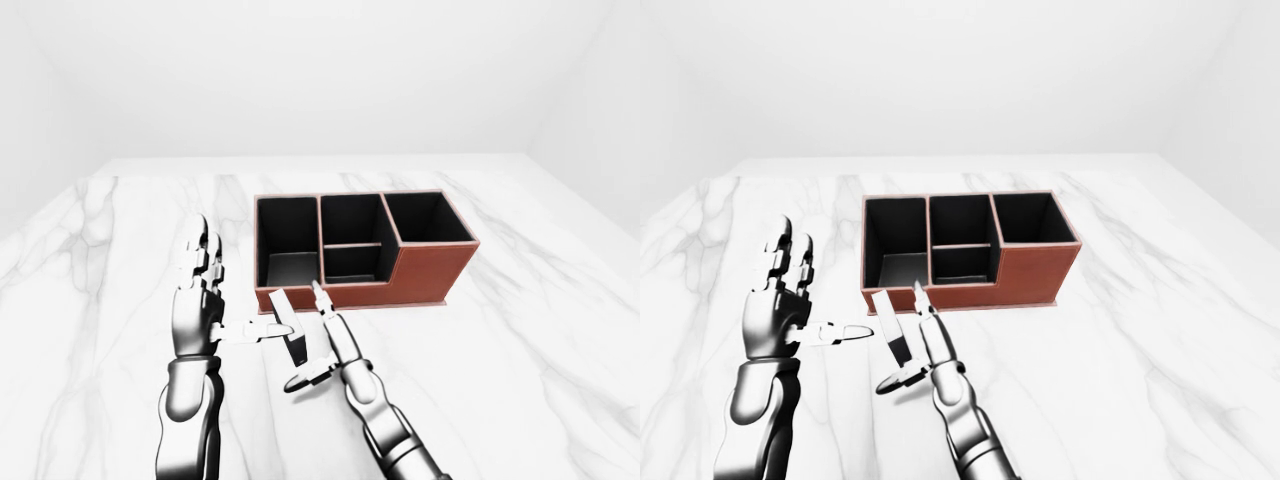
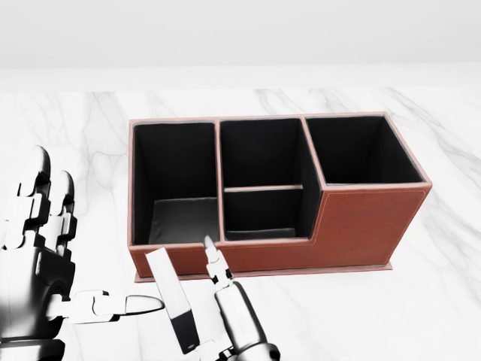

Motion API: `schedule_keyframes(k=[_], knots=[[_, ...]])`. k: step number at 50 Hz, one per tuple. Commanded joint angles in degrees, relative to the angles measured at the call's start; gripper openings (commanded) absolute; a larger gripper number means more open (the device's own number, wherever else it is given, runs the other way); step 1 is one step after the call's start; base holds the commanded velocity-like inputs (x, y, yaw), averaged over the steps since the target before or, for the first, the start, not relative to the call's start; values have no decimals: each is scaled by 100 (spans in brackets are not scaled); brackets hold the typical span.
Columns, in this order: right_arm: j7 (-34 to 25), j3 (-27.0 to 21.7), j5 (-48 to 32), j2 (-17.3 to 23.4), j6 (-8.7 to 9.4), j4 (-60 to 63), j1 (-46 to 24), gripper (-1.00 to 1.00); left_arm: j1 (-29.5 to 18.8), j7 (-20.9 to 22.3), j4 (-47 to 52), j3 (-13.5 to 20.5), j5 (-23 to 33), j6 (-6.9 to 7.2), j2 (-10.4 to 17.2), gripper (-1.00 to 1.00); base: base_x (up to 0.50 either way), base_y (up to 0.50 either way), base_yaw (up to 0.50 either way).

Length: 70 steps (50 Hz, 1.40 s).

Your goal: Pick up the book and place it in the right compartment of the caddy.

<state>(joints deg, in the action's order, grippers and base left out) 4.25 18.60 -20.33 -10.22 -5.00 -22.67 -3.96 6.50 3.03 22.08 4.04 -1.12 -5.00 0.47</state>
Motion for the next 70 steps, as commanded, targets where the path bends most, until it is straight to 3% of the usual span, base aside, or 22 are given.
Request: schedule_keyframes(k=[1,70], knots=[[18,-165,17,-61,0,-528,-220,100,47,54,-9,-28,-33,0,-2,100,0,0,0],[337,-533,-467,-461,0,-2287,-1299,100,61,78,-60,-48,-32,0,-5,100,0,0,0]])
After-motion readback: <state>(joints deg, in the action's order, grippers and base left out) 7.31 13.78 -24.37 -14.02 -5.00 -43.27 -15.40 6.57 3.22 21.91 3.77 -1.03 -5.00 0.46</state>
